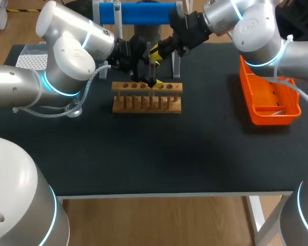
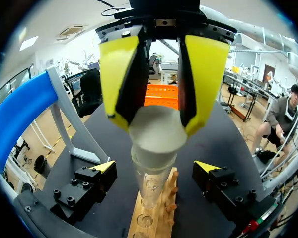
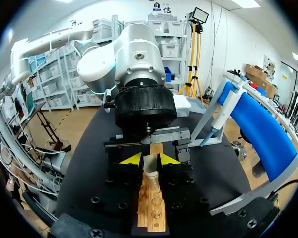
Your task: Invert the test tube, pick up the pipette, mount the tip to pipette, aspirate from beaker and dispense into the tube, eject the tip, return the pipette, and cap with the stopper.
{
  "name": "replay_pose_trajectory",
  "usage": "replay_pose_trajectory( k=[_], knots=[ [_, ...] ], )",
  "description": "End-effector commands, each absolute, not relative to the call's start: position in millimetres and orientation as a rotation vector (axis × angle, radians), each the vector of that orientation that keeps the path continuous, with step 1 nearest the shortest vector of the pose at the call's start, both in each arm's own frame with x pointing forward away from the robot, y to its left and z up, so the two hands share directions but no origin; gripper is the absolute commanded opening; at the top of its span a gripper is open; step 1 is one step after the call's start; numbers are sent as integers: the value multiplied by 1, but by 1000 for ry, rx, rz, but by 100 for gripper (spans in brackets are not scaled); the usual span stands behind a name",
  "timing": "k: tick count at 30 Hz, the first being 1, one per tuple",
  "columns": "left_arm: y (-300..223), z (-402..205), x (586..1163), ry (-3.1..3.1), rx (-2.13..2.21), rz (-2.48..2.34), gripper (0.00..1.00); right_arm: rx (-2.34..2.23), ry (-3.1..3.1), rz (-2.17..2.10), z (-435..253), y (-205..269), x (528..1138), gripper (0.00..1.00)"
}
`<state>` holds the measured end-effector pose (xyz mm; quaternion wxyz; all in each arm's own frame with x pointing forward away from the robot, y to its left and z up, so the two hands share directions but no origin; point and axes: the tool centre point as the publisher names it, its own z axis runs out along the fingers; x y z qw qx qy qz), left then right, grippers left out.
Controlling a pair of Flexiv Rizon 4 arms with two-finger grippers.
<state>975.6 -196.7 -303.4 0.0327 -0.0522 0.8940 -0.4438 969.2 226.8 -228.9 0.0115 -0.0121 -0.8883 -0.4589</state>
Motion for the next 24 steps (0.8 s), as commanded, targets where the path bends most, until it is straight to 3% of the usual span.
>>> replay_pose_trajectory(
  k=[1, 13, 14, 15, 16, 17, 18, 24],
  knots=[
    [-197, -304, 975, 2750, -160, -1369, 100, -37, -2769, -1425, -231, 227, 969, 0],
    [-197, -304, 975, 2750, -160, -1369, 100, -22, -2791, -1373, -244, 223, 966, 0],
    [-197, -304, 975, 2750, -160, -1369, 100, -22, -2792, -1372, -244, 222, 966, 4],
    [-197, -304, 975, 2750, -160, -1369, 100, -29, -2794, -1374, -245, 222, 966, 33],
    [-197, -304, 975, 2750, -160, -1369, 100, -38, -2795, -1382, -245, 220, 966, 49],
    [-197, -304, 975, 2750, -160, -1369, 100, -47, -2794, -1393, -245, 219, 967, 84],
    [-197, -304, 975, 2750, -160, -1369, 100, -53, -2788, -1409, -244, 218, 968, 100],
    [-197, -304, 975, 2750, -160, -1369, 100, -50, -2730, -1529, -237, 207, 971, 100]
  ],
)
